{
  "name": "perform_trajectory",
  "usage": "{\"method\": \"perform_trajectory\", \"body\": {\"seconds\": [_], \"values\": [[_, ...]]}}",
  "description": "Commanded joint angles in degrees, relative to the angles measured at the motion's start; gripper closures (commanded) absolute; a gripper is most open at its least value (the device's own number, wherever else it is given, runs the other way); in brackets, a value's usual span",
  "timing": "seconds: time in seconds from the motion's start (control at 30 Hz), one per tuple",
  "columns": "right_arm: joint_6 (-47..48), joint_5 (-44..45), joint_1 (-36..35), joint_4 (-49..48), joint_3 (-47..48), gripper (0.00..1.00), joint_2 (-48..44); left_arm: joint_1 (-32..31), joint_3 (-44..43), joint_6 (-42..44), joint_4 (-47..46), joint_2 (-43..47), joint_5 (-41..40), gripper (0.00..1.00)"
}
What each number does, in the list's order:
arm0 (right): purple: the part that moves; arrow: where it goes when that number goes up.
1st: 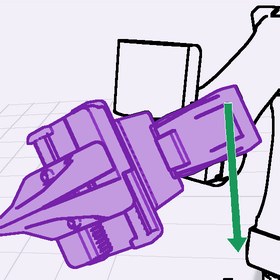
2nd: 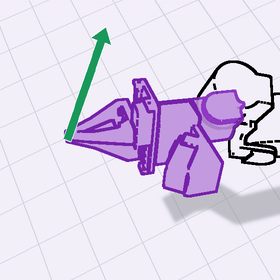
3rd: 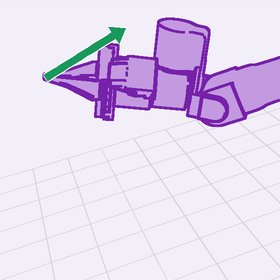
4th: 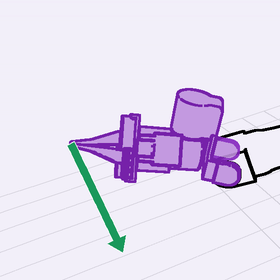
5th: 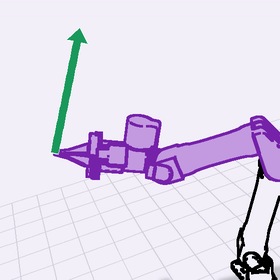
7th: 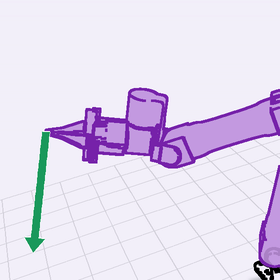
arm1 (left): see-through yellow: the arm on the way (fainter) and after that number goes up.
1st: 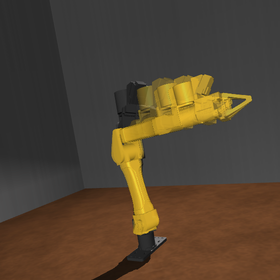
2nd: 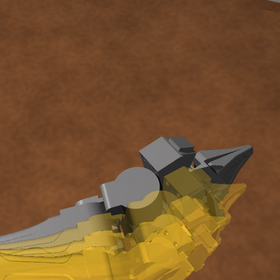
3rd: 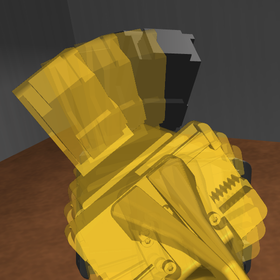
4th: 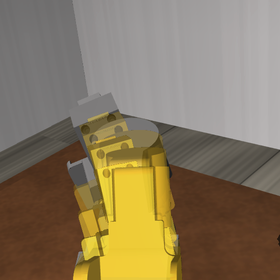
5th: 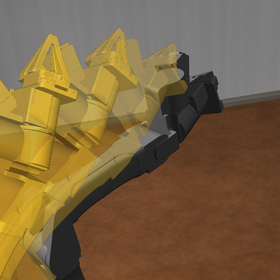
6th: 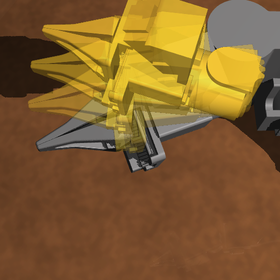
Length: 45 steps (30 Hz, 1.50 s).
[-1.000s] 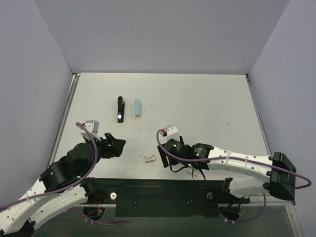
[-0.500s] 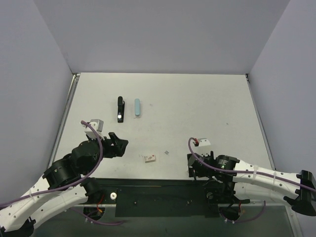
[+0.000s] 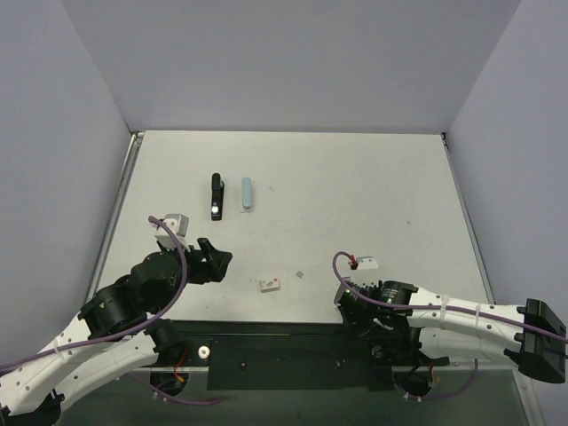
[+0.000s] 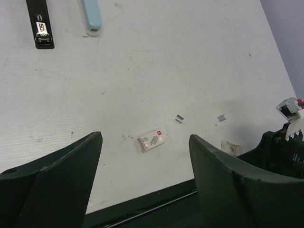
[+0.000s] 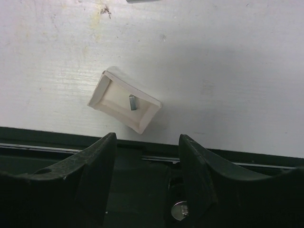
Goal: Unload the staples from the stapler
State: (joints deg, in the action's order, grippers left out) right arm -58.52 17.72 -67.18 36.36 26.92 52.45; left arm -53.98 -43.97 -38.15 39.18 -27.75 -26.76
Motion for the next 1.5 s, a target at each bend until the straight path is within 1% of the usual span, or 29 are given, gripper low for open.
{"method": "perform_trajectory", "body": {"seconds": [0.0, 0.1, 0.57, 0.83, 1.13, 1.37, 1.47], "values": [[-0.2, -1.9, -0.3, -2.7, -1.6, 0.51, 2.1, -0.3, -0.6, 1.3, -3.1, -0.8, 0.6, 0.16], [-0.1, -3.0, -0.4, -4.5, -2.6, 0.52, 3.3, -0.3, -0.6, 1.4, -3.4, -1.1, 0.7, 0.16], [1.5, -0.5, -0.1, -6.6, -1.9, 0.53, 8.1, -0.2, -0.2, 1.9, -4.5, -2.7, 0.3, 0.15], [3.7, -1.0, 1.3, -9.7, -1.3, 0.53, 10.8, -0.2, 0.2, 1.9, -4.5, -2.8, 0.1, 0.15], [9.4, -3.9, 4.9, -14.1, 0.1, 0.54, 14.5, -0.2, 0.5, 1.9, -3.7, -1.6, -0.3, 0.15], [16.4, -6.1, 7.1, -19.0, 3.7, 0.54, 22.9, -0.2, 0.3, 1.7, -2.4, 0.0, -0.7, 0.15], [20.0, -6.8, 7.7, -19.9, 7.0, 0.54, 27.1, -0.2, 0.0, 1.7, -1.6, 0.4, -0.9, 0.15]]}}
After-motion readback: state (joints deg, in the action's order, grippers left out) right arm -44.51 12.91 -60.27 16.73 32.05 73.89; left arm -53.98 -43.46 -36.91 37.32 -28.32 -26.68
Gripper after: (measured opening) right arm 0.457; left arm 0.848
